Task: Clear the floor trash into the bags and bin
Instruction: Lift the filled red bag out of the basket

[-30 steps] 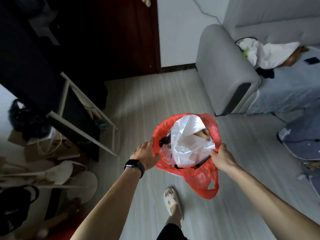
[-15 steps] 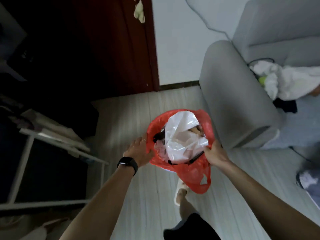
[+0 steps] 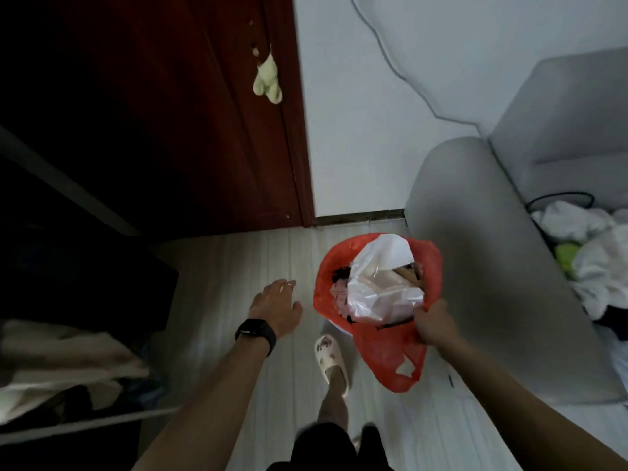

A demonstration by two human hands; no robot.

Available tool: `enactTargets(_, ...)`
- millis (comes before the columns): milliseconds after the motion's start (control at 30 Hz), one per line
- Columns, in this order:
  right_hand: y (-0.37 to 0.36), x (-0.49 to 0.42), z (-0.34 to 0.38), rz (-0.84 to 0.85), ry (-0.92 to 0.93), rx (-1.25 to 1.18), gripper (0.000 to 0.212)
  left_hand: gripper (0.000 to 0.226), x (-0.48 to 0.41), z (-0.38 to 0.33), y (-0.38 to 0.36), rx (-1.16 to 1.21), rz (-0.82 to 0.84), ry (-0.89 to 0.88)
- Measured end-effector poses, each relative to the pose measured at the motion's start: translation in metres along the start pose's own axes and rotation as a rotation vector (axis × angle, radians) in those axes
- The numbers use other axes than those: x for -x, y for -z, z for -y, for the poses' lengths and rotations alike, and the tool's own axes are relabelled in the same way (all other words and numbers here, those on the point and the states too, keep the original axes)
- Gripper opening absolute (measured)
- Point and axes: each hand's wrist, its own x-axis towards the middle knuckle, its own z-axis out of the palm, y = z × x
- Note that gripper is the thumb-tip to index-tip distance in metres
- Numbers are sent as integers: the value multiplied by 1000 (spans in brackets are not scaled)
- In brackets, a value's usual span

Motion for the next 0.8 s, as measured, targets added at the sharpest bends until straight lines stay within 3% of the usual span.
enactTargets(67, -3, -38, 16, 19, -90, 2, 52, 58, -48, -5, 16, -16, 10, -20)
enactTargets(133, -6, -78, 31, 33, -89, -39, 59, 58, -102, -11, 31, -9, 23, -21)
enactTargets(200, -6, -114, 50, 45, -14, -68, 48, 58, -147, -19, 47, -6, 25, -8)
enactTargets(300, -13, -191, 70, 57, -42, -67, 25, 56, -231, -35, 69, 3, 9, -28)
enactTargets(467, -40, -286, 87, 55, -71, -154, 46, 58, -330, -57, 78, 1, -72, -47)
enactTargets(567, -81, -382, 74, 25, -187, -144, 51, 62, -418, -68, 61, -95, -216, -102)
enactTargets(700, -136, -488, 44, 4, -196, -180, 46, 72, -519, -85, 35, -215, -420, -160)
enactTargets(800, -176, -555, 24, 30, -455, -173, 58, 87, -584, -92, 4, -295, -492, -163)
